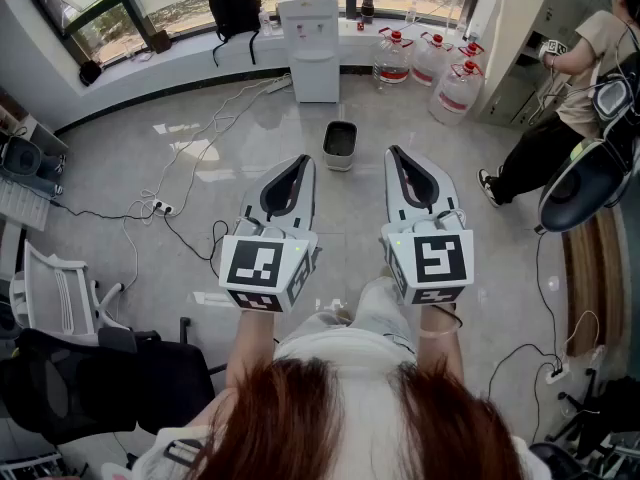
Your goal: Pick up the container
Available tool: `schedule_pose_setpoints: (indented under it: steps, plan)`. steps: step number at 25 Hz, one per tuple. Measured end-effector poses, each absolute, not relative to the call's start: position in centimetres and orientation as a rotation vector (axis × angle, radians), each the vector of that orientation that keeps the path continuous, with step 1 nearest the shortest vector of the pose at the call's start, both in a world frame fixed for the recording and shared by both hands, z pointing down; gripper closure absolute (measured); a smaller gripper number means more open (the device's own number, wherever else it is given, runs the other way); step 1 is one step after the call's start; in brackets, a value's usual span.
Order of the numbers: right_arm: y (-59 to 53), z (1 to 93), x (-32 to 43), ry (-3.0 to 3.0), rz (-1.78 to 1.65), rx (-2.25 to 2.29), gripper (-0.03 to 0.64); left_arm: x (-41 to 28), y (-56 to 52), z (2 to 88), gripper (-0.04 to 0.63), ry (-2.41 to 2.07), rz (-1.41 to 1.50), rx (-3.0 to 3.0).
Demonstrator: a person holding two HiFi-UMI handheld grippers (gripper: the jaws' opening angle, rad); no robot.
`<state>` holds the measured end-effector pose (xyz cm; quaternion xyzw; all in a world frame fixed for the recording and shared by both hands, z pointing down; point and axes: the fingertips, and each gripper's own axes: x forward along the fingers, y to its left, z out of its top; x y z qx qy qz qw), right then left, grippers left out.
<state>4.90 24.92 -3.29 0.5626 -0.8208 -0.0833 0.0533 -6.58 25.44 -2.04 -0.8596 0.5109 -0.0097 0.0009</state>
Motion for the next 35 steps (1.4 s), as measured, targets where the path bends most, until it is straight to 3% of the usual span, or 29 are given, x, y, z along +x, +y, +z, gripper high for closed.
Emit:
schedule_pose_setpoints:
  steps: [20,35]
  plan:
    - [23.7,-2.9,5.9,-2.539,-0.173,1.774,0.593,-5.7,24.6,-1.0,0.58,1.587,-0.039,-2.74]
    - [12.3,-0.7,5.0,-2.551,-0.048,1.735,0.594,-6.9,13.4,0.7,0.58,1.657,-0.091,-2.736]
